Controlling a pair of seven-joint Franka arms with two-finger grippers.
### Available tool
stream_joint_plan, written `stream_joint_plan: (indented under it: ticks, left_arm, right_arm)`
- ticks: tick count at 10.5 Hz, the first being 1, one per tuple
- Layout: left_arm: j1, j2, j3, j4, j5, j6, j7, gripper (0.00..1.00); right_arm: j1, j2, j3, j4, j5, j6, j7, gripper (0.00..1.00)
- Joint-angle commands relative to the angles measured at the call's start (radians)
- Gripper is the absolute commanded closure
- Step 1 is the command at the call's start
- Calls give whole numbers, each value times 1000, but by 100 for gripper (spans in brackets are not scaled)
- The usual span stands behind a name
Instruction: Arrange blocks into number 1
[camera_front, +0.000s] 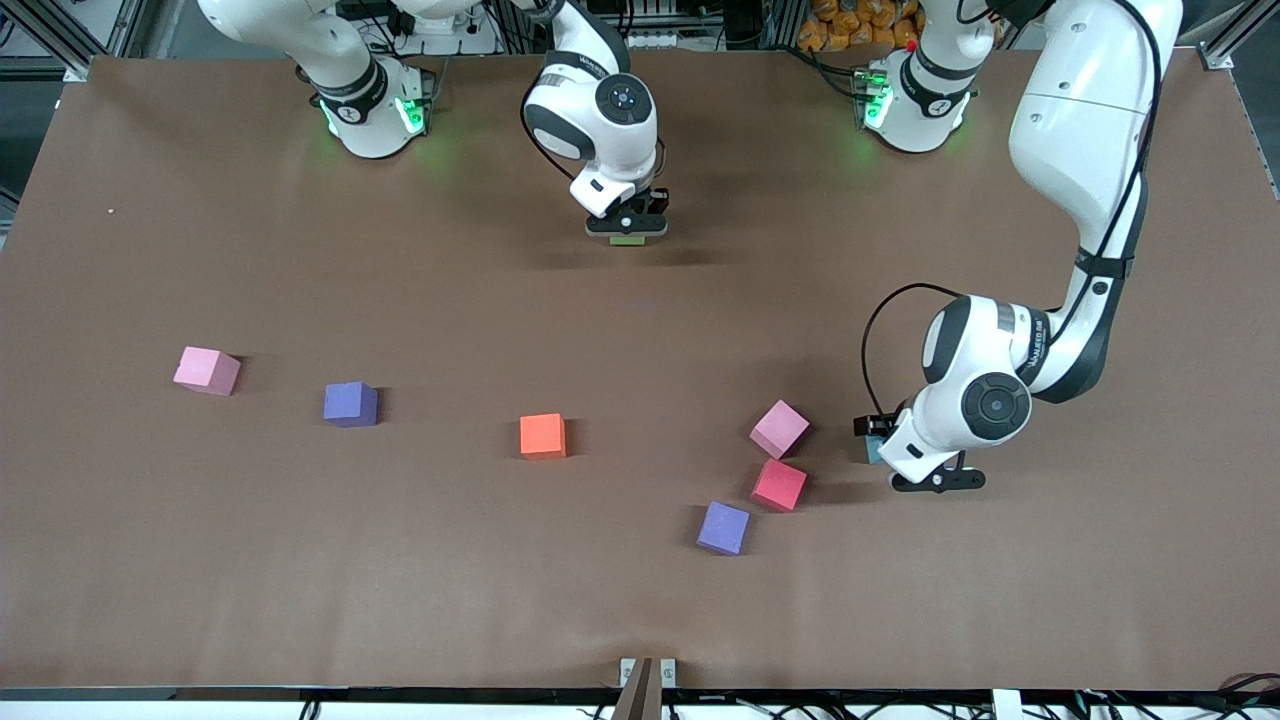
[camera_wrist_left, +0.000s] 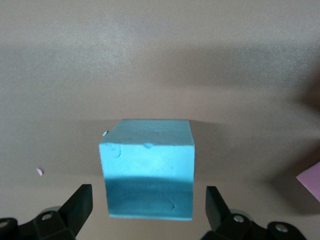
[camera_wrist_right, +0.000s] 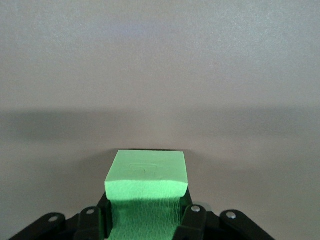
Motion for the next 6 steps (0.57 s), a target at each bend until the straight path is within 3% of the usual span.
stream_joint_plan:
  ticks: [1,2,3,4,6]
  left_arm:
    - [-7,25,0,20,28,15,-18,0]
    - [-5,27,0,20,29,27,-16,0]
    - [-4,25,0,20,22,35,-21,58]
    - [1,25,0,21,26,35,-19,100]
    - [2,22,0,21,29,35,-13,100]
  right_arm:
    - [-21,-7,0,-7,5,37,-16,100]
    - [-20,-5,-9,-7,5,40,-40,100]
    - [-20,-4,-14,-7,5,43,-43,100]
    - [-20,3,-19,-5,4,49,-43,100]
    - [-15,9,-29,-5,-8,52,-43,100]
